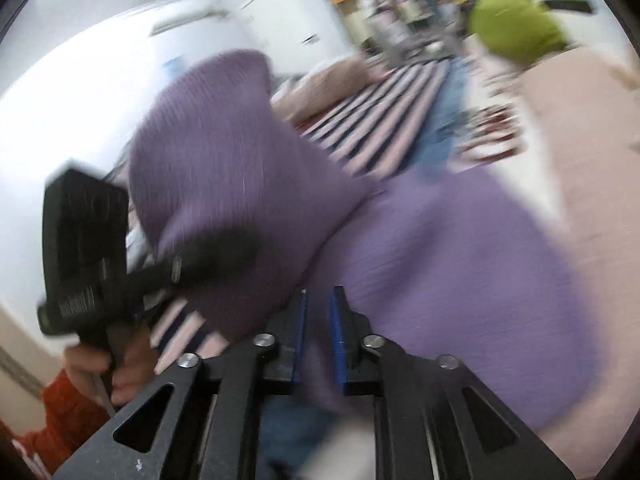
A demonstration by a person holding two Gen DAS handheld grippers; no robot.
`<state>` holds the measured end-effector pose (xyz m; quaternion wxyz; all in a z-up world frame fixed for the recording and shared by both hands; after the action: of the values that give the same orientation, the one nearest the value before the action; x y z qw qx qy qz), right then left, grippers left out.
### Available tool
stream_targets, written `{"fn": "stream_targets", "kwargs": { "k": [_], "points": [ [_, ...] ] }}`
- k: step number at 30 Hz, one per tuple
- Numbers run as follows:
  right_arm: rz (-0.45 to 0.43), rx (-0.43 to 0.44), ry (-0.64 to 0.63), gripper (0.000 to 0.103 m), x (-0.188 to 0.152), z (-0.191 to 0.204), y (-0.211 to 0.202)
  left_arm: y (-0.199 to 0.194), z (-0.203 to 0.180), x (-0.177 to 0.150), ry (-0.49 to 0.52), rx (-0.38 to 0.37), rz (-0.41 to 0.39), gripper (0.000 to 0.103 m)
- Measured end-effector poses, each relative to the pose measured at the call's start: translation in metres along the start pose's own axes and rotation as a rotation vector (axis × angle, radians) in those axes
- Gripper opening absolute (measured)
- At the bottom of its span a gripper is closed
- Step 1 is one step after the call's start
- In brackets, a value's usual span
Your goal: Fold large clothes
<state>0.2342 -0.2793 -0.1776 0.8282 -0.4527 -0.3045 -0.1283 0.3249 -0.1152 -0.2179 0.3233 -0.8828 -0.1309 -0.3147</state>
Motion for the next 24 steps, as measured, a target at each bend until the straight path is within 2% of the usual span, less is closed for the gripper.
{"fn": "stream_targets", "kwargs": {
  "k": [2, 3, 5, 7, 8, 9, 10, 12, 14, 17, 18, 19, 21, 22, 24],
  "points": [
    [-0.038, -0.069, 0.012, 0.024, 0.011, -0.024, -0.028, 0.011, -0.007, -0.001, 0.007, -0.057, -0.003, 0.055],
    [-0.050, -0.067, 0.019, 0.024, 0.016, -0.031, -0.038, 0.012, -0.007, 0.000, 0.002, -0.085, -0.006, 0.059],
    [-0.086, -0.030, 0.014, 0.025, 0.028, -0.033, -0.057, 0.013, -0.005, 0.000, -0.040, -0.187, -0.004, 0.059],
    [-0.129, 0.005, -0.011, 0.031, 0.040, -0.025, -0.071, 0.015, -0.004, 0.001, -0.040, -0.194, 0.002, 0.059],
    [-0.155, 0.033, -0.031, 0.039, 0.047, -0.017, -0.077, 0.016, -0.004, 0.001, -0.029, -0.187, 0.001, 0.059],
    [-0.165, 0.064, -0.043, 0.043, 0.053, -0.009, -0.079, 0.016, -0.003, 0.000, -0.022, -0.184, 0.003, 0.060],
    [-0.161, 0.085, -0.053, 0.043, 0.056, -0.003, -0.077, 0.017, -0.003, 0.000, -0.024, -0.188, 0.003, 0.060],
    [-0.121, 0.085, -0.078, 0.043, 0.062, 0.007, -0.062, 0.012, 0.001, 0.003, -0.039, -0.191, 0.003, 0.060],
    [-0.046, 0.071, -0.092, 0.042, 0.062, 0.009, -0.035, -0.012, 0.015, 0.003, -0.055, -0.183, 0.002, 0.064],
    [0.058, 0.095, -0.011, 0.038, 0.053, -0.003, 0.002, -0.043, 0.018, -0.002, -0.071, -0.210, -0.014, 0.074],
    [0.065, 0.093, 0.003, 0.038, 0.051, -0.010, 0.002, -0.055, 0.021, -0.004, -0.072, -0.209, -0.034, 0.080],
    [0.061, 0.080, 0.019, 0.038, 0.047, -0.015, 0.005, -0.067, 0.028, -0.006, -0.075, -0.182, -0.056, 0.084],
    [0.057, 0.078, 0.043, 0.038, 0.043, -0.024, 0.003, -0.077, 0.049, -0.007, -0.096, -0.077, -0.058, 0.084],
    [0.062, 0.084, 0.058, 0.038, 0.043, -0.027, 0.002, -0.075, 0.064, -0.009, -0.126, 0.000, -0.036, 0.084],
    [0.078, 0.077, 0.063, 0.040, 0.043, -0.028, 0.001, -0.062, 0.085, -0.017, -0.191, 0.088, 0.011, 0.084]
  ]
}}
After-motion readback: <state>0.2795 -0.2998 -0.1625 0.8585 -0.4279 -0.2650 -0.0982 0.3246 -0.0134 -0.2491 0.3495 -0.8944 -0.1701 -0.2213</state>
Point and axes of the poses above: each gripper's, at about its wrist camera, not at the fingertips, and y roughly the way its jaws point, z to its left, x to its top, the point moved 5 cm from there along y, roughly the way its jaws point, and after that the axes turned 5 degrees about z, right-handed, at the moved point
